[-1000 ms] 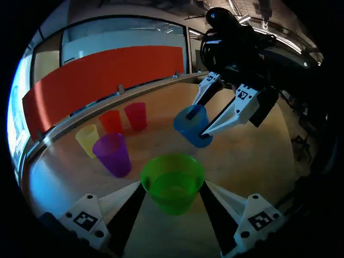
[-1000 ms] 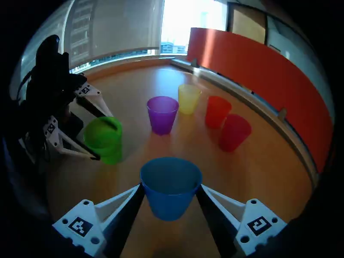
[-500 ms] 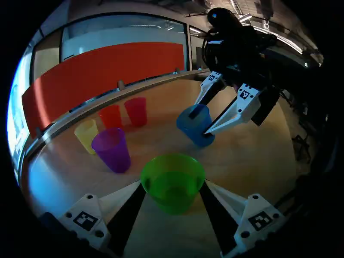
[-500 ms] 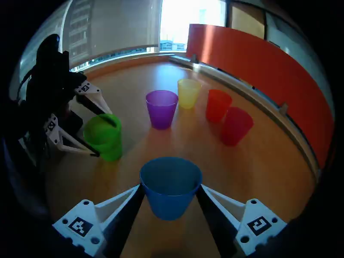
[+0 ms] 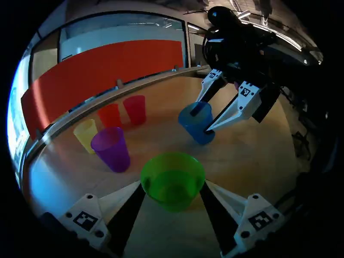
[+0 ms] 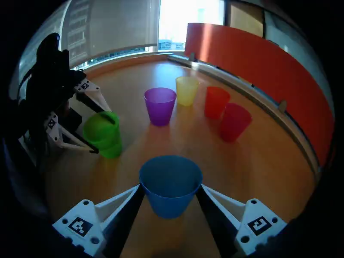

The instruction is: Pour water

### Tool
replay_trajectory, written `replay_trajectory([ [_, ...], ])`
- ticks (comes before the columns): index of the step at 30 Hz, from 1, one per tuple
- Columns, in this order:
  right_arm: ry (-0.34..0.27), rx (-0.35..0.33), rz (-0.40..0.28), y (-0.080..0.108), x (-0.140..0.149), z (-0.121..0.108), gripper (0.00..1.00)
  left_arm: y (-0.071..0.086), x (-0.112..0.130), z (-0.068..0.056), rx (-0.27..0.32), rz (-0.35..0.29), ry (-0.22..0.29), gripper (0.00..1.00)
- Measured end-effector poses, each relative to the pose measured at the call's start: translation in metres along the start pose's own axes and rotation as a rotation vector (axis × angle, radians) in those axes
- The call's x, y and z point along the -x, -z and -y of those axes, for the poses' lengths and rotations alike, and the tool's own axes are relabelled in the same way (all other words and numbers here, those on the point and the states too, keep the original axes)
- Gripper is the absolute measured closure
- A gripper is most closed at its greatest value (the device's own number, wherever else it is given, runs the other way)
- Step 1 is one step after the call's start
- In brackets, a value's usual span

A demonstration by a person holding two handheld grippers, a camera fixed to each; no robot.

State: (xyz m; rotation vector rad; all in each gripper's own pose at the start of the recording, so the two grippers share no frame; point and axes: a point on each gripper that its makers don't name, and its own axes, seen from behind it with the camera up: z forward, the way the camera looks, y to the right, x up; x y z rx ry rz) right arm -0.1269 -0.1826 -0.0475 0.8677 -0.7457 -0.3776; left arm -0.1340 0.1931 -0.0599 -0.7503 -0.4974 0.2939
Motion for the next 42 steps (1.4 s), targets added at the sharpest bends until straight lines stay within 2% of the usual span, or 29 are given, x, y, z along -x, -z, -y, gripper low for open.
replay_trajectory([
  [18,0.012,-0.001,0.031,0.007,0.017,0.005,0.1,0.003,0.003,0.001,-0.002,0.03,-0.011,0.15],
  [30,0.006,0.014,0.02,0.01,0.017,0.002,0.0,0.004,0.006,0.004,0.003,0.056,0.013,0.14],
  [34,0.005,0.02,0.021,0.011,0.018,0.001,0.0,0.004,0.008,0.002,0.014,0.07,0.012,0.1],
  [42,0.0,0.032,0.021,0.02,0.023,0.0,0.0,0.01,0.013,0.001,0.016,0.094,0.002,0.08],
])
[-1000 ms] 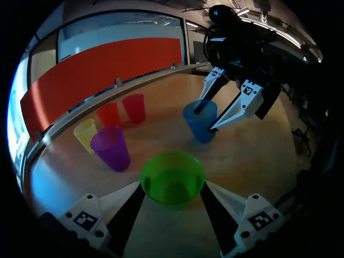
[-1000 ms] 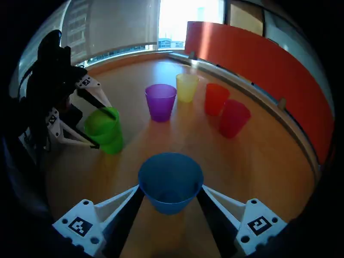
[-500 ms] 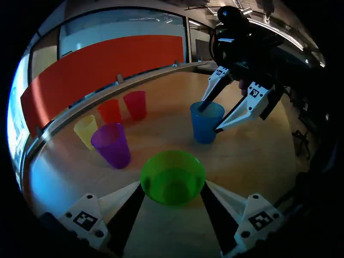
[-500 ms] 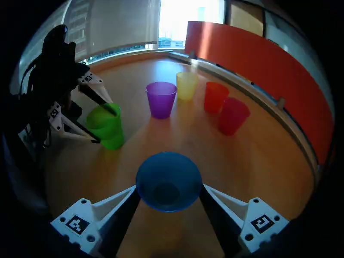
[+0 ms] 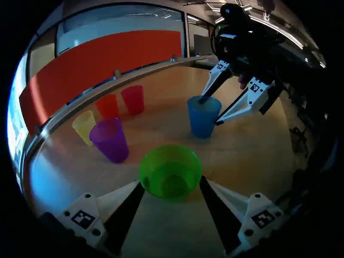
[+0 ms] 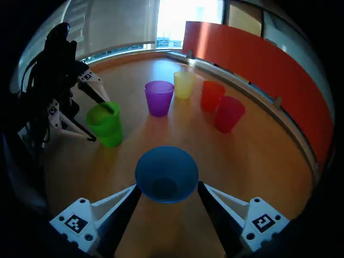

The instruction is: Pour water

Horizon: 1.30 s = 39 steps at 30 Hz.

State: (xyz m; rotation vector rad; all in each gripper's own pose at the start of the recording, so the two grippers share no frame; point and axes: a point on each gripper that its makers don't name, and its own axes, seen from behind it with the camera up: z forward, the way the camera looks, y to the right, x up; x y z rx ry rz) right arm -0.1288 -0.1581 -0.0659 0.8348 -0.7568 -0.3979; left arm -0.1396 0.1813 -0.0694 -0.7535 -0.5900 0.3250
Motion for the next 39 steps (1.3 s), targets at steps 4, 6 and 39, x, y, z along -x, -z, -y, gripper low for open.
replay_trajectory([
  [4,-0.002,0.015,-0.006,0.007,0.004,-0.001,0.0,0.005,0.004,0.005,-0.026,0.007,-0.012,0.08],
  [6,-0.005,0.024,-0.012,0.01,0.005,-0.002,0.0,0.009,0.006,0.008,-0.039,0.008,-0.014,0.08],
  [39,-0.287,0.482,-0.349,0.112,0.012,-0.074,0.0,0.091,0.007,0.073,-0.352,-0.164,0.17,0.08],
])
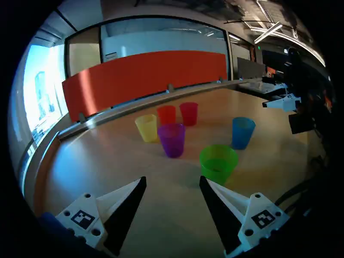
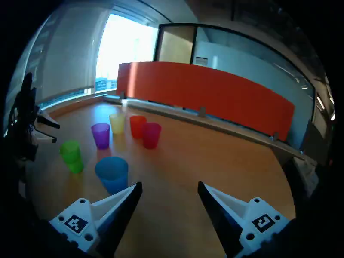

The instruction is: Pour water

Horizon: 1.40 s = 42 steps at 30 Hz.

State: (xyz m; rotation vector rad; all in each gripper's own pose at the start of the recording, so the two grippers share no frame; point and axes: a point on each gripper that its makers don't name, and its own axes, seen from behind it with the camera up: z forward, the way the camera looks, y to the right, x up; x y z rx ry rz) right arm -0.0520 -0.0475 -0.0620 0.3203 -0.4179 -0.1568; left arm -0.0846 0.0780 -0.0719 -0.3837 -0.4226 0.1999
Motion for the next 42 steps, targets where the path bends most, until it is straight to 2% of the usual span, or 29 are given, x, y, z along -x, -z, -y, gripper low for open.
replay_trajectory([
  [4,-0.062,0.088,-0.069,-0.001,-0.011,-0.02,0.0,0.005,-0.017,0.017,-0.063,-0.071,0.023,0.08],
  [8,-0.098,0.17,-0.123,-0.004,-0.017,-0.039,0.0,0.008,-0.031,0.029,-0.112,-0.129,0.046,0.08],
  [15,-0.13,0.287,-0.215,-0.005,-0.029,-0.064,0.0,0.01,-0.05,0.048,-0.183,-0.214,0.076,0.08],
  [24,-0.159,0.401,-0.363,0.01,-0.058,-0.084,0.0,0.008,-0.061,0.064,-0.259,-0.299,0.13,0.08],
  [30,-0.136,0.426,-0.372,0.01,-0.057,-0.084,0.0,0.008,-0.063,0.074,-0.287,-0.34,0.169,0.08],
  [42,-0.143,0.426,-0.352,0.008,-0.065,-0.081,0.0,0.008,-0.058,0.089,-0.342,-0.37,0.186,0.08],
])
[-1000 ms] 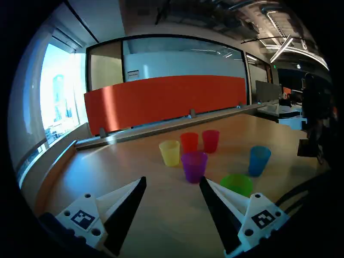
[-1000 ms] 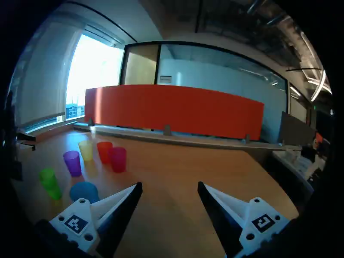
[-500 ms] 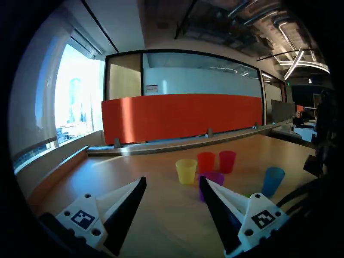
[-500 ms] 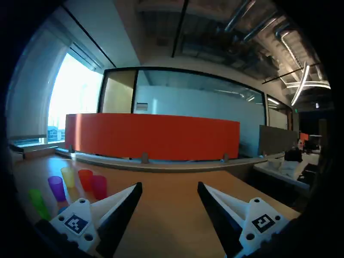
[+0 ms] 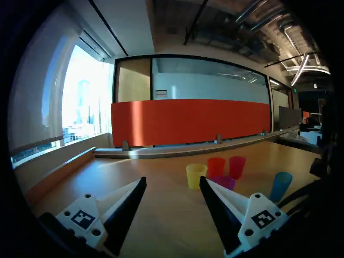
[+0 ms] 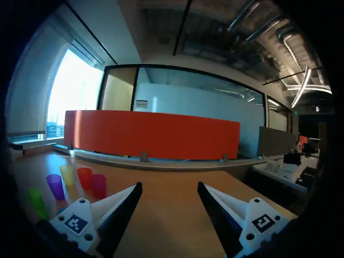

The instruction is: Pour water

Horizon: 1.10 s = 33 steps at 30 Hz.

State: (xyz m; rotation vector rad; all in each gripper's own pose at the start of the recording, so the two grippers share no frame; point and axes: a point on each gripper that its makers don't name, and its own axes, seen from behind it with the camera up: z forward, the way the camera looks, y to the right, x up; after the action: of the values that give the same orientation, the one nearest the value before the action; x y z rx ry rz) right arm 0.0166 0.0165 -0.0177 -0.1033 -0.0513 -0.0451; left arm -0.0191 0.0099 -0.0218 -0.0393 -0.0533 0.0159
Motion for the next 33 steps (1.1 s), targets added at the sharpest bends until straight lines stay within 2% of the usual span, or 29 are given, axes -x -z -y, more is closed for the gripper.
replay_trajectory([
  [6,-0.017,-0.005,-0.001,-0.004,-0.007,0.006,0.0,-0.004,-0.004,0.004,-0.02,-0.029,0.012,0.08],
  [12,-0.001,-0.006,-0.008,-0.002,-0.018,0.013,0.0,-0.01,-0.007,0.013,-0.05,-0.056,0.013,0.08],
  [22,-0.029,0.031,-0.008,0.006,-0.027,0.005,0.0,-0.015,-0.011,0.027,-0.111,-0.099,0.026,0.08],
  [33,-0.021,0.06,0.008,0.017,-0.025,0.0,0.0,-0.024,0.0,0.021,-0.123,-0.099,0.031,0.08],
])
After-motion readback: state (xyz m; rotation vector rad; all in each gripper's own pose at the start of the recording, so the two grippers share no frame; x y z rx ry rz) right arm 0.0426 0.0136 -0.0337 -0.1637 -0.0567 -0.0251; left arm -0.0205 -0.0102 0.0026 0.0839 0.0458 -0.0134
